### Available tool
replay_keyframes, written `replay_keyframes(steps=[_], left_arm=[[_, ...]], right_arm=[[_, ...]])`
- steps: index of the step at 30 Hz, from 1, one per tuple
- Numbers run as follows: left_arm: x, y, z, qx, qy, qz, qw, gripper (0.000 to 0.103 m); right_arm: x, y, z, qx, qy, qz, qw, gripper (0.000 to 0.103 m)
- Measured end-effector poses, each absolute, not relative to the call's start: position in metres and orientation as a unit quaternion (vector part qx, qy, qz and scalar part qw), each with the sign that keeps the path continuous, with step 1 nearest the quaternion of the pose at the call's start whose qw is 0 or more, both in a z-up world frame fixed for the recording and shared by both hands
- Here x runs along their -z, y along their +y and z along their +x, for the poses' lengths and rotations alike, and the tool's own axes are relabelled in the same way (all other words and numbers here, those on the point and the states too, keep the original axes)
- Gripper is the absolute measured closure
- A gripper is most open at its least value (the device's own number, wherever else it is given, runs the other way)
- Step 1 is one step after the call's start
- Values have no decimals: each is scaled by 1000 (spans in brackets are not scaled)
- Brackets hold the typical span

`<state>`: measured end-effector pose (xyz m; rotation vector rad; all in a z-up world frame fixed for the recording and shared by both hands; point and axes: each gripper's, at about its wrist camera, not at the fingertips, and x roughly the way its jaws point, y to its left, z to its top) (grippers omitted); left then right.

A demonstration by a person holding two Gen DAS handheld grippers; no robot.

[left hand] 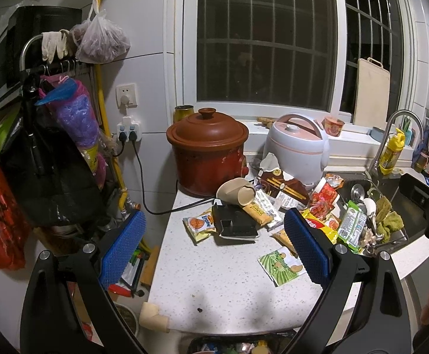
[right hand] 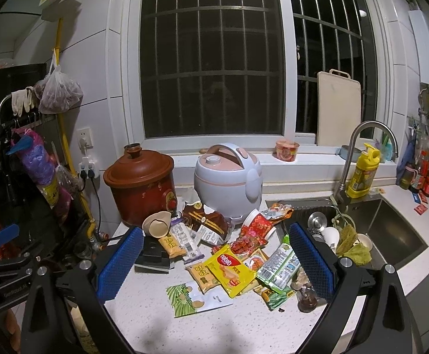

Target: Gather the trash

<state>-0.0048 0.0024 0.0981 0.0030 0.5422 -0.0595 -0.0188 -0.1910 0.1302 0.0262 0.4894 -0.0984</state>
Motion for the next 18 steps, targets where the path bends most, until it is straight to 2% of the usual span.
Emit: replay_keyframes(steps=[18], left_arm=[[-97, -2, -6, 34, 269, 5, 963, 11]], right_arm=[[-130, -191, -19, 49, 244, 12, 969, 5]])
